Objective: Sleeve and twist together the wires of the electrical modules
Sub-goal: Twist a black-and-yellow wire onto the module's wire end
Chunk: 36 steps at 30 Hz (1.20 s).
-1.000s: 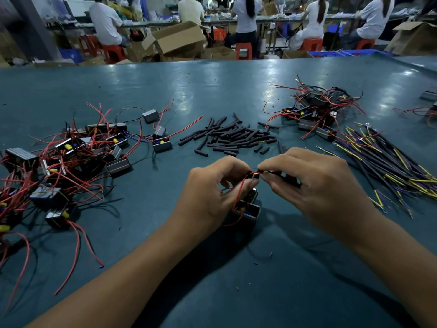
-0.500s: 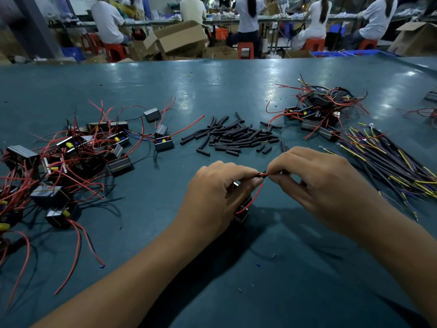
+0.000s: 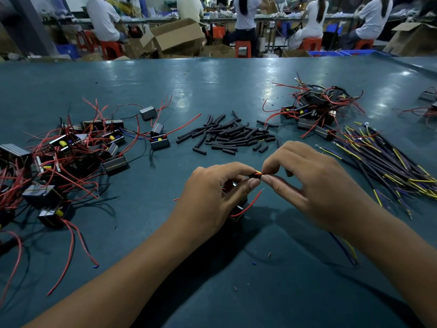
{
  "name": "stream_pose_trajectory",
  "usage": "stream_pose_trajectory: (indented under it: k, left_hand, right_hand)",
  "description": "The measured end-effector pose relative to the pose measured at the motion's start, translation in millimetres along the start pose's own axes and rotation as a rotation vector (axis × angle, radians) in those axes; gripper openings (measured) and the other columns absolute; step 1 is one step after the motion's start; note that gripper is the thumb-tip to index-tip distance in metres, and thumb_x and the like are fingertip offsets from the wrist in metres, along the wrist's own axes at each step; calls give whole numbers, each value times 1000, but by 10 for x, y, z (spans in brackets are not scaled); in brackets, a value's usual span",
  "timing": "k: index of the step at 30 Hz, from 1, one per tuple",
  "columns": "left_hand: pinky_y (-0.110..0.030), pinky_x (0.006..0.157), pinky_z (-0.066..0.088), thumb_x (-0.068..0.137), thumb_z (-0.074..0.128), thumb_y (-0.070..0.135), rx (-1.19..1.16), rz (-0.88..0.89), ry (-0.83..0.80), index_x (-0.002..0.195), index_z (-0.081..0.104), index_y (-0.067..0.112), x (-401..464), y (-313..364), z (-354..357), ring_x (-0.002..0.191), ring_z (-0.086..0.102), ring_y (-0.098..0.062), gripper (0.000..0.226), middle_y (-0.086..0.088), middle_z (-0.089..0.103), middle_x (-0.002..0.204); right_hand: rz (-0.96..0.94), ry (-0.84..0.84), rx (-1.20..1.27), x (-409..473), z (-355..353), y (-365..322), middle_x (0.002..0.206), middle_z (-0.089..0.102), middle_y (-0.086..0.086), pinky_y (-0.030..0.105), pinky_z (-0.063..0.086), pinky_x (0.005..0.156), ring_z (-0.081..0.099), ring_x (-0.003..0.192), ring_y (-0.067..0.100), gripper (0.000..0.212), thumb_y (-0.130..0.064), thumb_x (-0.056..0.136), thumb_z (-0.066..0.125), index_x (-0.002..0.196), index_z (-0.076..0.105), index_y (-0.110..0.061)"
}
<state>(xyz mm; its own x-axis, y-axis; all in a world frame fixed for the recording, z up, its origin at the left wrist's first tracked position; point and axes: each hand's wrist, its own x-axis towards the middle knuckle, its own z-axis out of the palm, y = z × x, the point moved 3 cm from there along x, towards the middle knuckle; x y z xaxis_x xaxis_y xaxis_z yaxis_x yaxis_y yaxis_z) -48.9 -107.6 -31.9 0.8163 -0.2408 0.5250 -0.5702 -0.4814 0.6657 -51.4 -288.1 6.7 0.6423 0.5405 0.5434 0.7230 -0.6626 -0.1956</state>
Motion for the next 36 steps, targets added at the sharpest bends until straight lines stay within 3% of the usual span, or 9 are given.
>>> stream_pose_trajectory:
  k: [3,9,13,17,25,30,36]
  left_hand:
    - [-19,61,51,90,72,34,-16,-23,18,95,67,24,-7,0,-22,69,67,-8,12,15,69,75]
    - [-48,76,48,89,69,40,78,58,40,90,73,25,-8,73,-34,71,63,-16,15,16,69,74]
    - [-41,71,39,92,65,40,392,216,34,91,77,26,0,173,-48,67,57,-17,18,10,68,72]
    - [-41,70,39,93,64,41,404,221,4,92,78,25,1,188,-72,68,57,-18,21,9,68,72]
    - [-39,65,44,95,65,32,503,324,-36,92,77,19,13,232,-76,65,58,-24,18,4,68,73]
    - [-38,55,49,94,66,25,443,326,-94,96,78,15,14,214,-82,65,61,-26,15,-1,68,76]
    - [-38,68,50,88,76,11,119,83,-136,96,73,11,1,135,-103,68,63,-16,8,4,72,77]
  right_hand:
    - [25,4,52,-1,-6,23,86,55,-6,18,33,74,40,79,6,6,-20,92,65,92,64,-14]
    - [-83,-59,-39,3,-82,8,86,54,-3,25,38,72,43,81,13,9,-15,95,61,89,64,-10]
    - [-148,-121,-112,5,-97,-24,88,59,2,38,48,66,52,79,24,15,-19,95,57,93,68,-10]
    - [-153,-137,-107,4,-86,-11,89,60,3,45,50,65,54,80,26,14,-18,95,57,93,69,-9]
    - [-149,-111,-75,29,-77,5,84,60,2,35,46,69,49,78,19,12,-17,91,62,89,69,-7]
    - [-133,-151,-18,30,-43,14,83,58,0,30,41,71,46,78,17,5,-10,92,65,89,66,-7]
    - [-181,-162,-65,22,-21,5,85,59,1,33,44,71,48,79,19,3,-8,91,65,88,65,-7]
